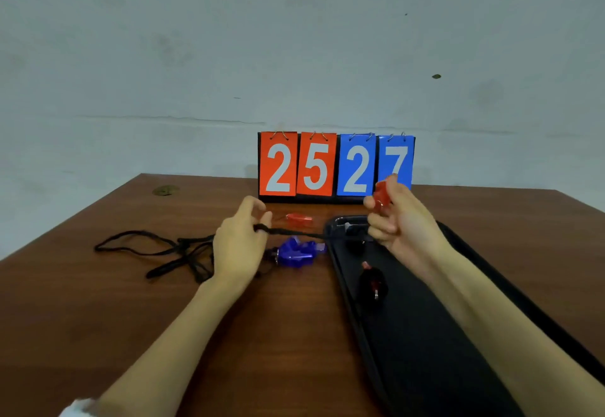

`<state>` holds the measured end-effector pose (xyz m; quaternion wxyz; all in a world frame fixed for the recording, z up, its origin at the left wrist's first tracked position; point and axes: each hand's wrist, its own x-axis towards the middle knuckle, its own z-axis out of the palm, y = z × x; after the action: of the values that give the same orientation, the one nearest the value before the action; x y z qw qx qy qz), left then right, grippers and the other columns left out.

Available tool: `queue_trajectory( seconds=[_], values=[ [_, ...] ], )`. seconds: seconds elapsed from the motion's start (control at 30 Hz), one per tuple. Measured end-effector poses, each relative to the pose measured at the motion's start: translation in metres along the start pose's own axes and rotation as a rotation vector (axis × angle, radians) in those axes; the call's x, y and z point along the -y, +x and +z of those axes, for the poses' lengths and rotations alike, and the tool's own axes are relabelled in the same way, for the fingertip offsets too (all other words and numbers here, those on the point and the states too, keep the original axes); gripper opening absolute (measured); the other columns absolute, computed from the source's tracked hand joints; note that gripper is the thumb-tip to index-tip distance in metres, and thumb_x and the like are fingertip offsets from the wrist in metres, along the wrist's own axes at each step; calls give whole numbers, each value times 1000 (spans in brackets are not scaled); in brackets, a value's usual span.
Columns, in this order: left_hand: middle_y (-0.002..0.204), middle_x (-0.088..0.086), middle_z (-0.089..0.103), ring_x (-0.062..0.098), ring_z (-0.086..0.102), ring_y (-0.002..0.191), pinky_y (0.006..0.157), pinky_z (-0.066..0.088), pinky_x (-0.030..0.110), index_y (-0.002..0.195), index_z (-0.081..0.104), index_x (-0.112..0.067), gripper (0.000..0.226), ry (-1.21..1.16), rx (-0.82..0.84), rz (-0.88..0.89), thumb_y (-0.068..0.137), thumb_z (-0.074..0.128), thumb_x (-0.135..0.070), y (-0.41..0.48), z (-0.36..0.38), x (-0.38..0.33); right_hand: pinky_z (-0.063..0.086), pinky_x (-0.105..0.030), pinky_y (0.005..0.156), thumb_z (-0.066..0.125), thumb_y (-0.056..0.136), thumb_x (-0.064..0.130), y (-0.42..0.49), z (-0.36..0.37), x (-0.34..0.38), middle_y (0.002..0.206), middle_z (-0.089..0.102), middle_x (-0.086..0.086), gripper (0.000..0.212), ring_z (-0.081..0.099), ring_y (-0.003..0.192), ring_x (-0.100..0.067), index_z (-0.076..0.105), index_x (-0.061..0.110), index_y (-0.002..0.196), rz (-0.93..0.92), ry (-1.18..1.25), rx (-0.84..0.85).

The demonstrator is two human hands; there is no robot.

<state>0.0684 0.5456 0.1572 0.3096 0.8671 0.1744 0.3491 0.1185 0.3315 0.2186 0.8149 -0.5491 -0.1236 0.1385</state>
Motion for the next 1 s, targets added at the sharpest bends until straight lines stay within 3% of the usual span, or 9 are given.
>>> queue_trajectory(
  seconds=[0.13,0.33,0.47,0.6,0.7,0.77,0.83,0.9,1.0],
  values=[
    [75,-4,62,12,61,65,62,54,30,105,51,-24,21,-13,-131,-78,90,58,-37,8,-4,10,35,-14,52,45,94,42,-1,-14,-1,89,57,4,23,53,71,-6,49,25,109,-332,-1062,-186],
    [96,5,66,16,66,78,71,55,31,106,58,-15,19,-430,-195,-358,87,62,-11,26,-17,18,35,-23,52,41,95,48,-7,-24,4,95,60,3,31,51,74,-13,47,22,112,-328,-1559,-321],
    [94,8,64,17,63,79,79,56,36,115,54,-13,32,-454,-127,-385,85,62,-4,26,-21,20,34,-17,49,42,95,45,-6,-27,1,97,59,4,31,54,74,-9,49,19,112,-333,-1293,-353],
    [121,-4,44,2,50,96,75,42,12,122,49,-21,54,-186,-41,-68,79,58,10,9,-12,-6,45,-15,50,52,93,30,-7,-13,0,85,62,-1,23,57,57,-6,51,15,111,-214,-654,-105],
    [120,-12,43,-4,48,99,74,37,-3,116,53,-24,40,-251,-31,134,86,54,3,-7,-9,-39,57,-27,69,58,90,18,-12,-1,7,86,67,-9,18,69,72,-20,55,11,107,-124,-330,61],
    [113,-12,54,1,54,104,86,43,7,112,53,-26,21,-486,175,164,93,52,-16,-13,-9,-67,57,-33,80,57,91,18,-11,8,14,92,69,-10,22,71,87,-25,56,9,111,-124,-227,120],
    [98,-1,65,12,65,95,88,52,24,116,47,-30,22,-762,597,43,95,48,-34,-10,-9,-98,57,-35,82,56,92,22,-5,17,23,94,70,-8,26,71,91,-24,56,9,115,-204,-227,85],
    [71,8,59,22,65,68,70,56,33,121,39,-28,28,-918,923,-102,95,49,-34,1,-5,-119,58,-30,75,56,93,25,5,25,34,88,71,-3,27,71,82,-19,57,10,116,-315,-313,-41],
    [56,1,34,9,33,40,39,29,20,121,43,-18,28,-843,1064,-135,94,53,-16,28,2,-129,53,-25,53,53,95,26,21,31,51,80,66,-4,25,62,52,-15,55,10,114,-349,-283,-133]
  ],
)
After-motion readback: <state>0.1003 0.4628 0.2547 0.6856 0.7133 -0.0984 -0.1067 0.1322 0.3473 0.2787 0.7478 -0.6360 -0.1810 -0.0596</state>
